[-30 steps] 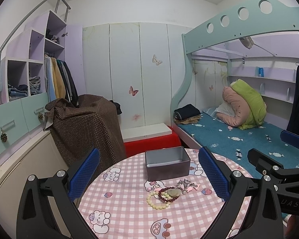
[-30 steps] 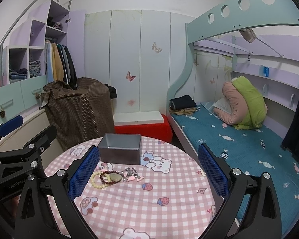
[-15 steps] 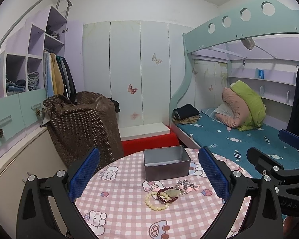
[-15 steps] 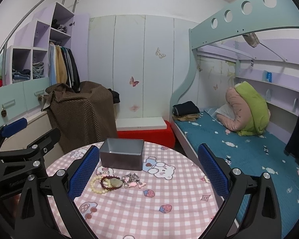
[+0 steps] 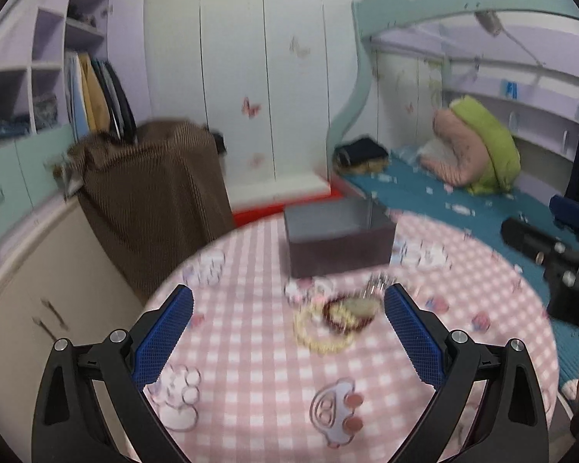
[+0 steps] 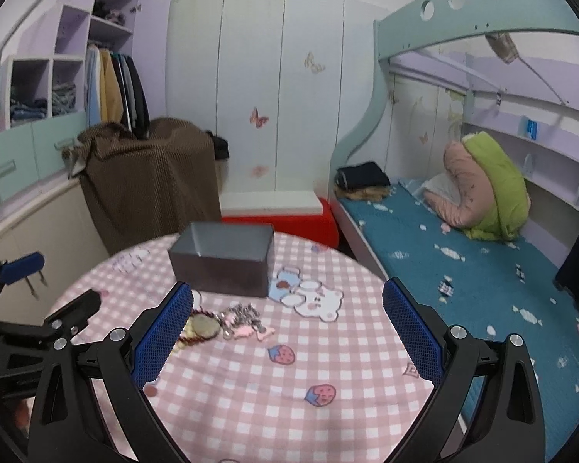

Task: Organize jewelry
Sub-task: 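Reach the left tool to the cream bead bracelet and close on it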

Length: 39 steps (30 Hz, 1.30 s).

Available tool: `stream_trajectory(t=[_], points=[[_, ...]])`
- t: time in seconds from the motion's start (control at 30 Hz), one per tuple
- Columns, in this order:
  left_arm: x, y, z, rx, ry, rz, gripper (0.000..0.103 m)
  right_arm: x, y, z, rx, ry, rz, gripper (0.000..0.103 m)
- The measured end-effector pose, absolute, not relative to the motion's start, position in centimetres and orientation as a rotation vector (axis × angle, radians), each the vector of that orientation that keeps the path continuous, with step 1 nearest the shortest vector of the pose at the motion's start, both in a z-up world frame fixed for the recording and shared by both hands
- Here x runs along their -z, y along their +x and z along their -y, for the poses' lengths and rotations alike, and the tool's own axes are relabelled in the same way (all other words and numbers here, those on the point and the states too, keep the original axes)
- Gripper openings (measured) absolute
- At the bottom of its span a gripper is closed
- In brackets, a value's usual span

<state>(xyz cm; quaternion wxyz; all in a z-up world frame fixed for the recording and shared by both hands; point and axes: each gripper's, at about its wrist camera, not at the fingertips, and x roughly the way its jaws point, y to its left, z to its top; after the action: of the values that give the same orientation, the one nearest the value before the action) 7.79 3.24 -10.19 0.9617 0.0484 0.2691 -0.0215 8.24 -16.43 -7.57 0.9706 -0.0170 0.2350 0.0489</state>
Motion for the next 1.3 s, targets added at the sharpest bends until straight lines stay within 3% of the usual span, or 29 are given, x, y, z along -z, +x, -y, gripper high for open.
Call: stream_trajectory(t=[0.17, 0.4, 0.5, 0.7, 0.83, 0.87, 0.93, 0.97, 1.17, 1.23, 1.3], points=[[14.2, 10.6, -5.6, 0.051, 0.008, -0.706, 0.096, 10.3, 10.7, 16.3, -0.108, -0.029, -0.559, 0.096], [17.1, 14.2, -6.0, 0.049, -0.013, -0.795, 0.095, 13.5, 13.4, 15.9, -0.115, -0.018, -0.662, 0.096], [18.2, 16.0, -5.6, 0.022, 0.017, -0.83, 0.076, 14.5, 14.4, 15.9, -0.107, -0.021, -0.695, 0.096], [19.6, 17.7, -5.4, 0.01, 0.046, -0.887, 0.071, 15.5, 16.2, 16.2, -0.099, -0.014, -0.731, 0.096], [20.1, 18.3, -5.7, -0.004, 0.054, -0.898, 0.057, 16.2, 17.4, 16.2, -0.097, -0.029, -0.749, 0.096], [20.1, 18.3, -5.8, 0.012, 0.045, -0.896, 0.046, 16.3, 17.7, 16.2, -0.098, -0.03, -0.757, 0.096], [20.1, 18.3, -6.0, 0.032, 0.042, -0.888, 0.012, 16.8, 18.3, 16.1, -0.109, -0.032, -0.782, 0.096], [20.1, 18.3, -6.1, 0.013, 0.058, -0.886, 0.008, 17.1, 18.6, 16.0, -0.117, -0.034, -0.795, 0.096], [20.0, 17.8, -7.8, -0.009, 0.046, -0.889, 0.008, 18.8, 20.0, 15.5, -0.174, -0.063, -0.869, 0.095], [19.8, 17.5, -8.4, -0.011, 0.034, -0.886, 0.008, 19.3, 20.6, 15.2, -0.19, -0.086, -0.888, 0.091], [19.4, 17.2, -8.7, 0.004, 0.027, -0.878, 0.008, 19.7, 21.2, 15.2, -0.211, -0.076, -0.916, 0.065]])
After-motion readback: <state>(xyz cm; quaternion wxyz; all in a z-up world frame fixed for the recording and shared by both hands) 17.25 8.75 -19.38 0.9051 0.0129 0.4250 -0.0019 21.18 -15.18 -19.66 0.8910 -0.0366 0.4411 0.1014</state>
